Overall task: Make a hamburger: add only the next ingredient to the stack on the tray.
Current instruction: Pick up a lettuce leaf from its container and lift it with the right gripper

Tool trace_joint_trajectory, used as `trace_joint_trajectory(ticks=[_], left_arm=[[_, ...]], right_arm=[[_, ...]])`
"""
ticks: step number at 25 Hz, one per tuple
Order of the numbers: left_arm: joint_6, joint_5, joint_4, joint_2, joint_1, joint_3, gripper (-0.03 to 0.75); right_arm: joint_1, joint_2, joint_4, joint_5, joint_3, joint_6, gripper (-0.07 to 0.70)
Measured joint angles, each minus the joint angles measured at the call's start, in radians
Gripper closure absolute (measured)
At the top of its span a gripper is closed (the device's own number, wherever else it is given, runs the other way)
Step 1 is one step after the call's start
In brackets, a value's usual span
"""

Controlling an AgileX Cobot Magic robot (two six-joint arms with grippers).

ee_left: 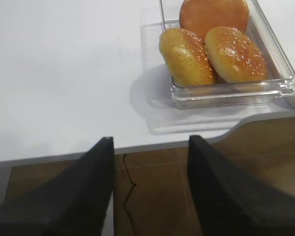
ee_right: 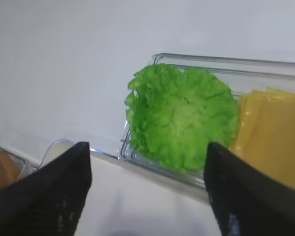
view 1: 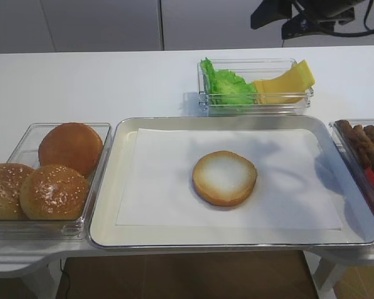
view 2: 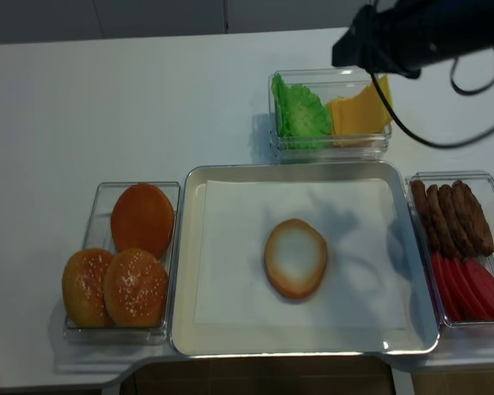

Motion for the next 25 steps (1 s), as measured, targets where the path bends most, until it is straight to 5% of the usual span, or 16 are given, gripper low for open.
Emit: trace_joint_trajectory(ticks=[12,25], left_arm=[[0.0,0.0,0.0,0.0,0.0,0.0,0.358],[0.0,0.0,0.0,0.0,0.0,0.0,0.358]], right_arm=[[0.002,0.363,0.098,0.112,-0.348,-0.021,0.093],[0.076,0.496,0.1,0.128,-0.45,-0.025,0.15]])
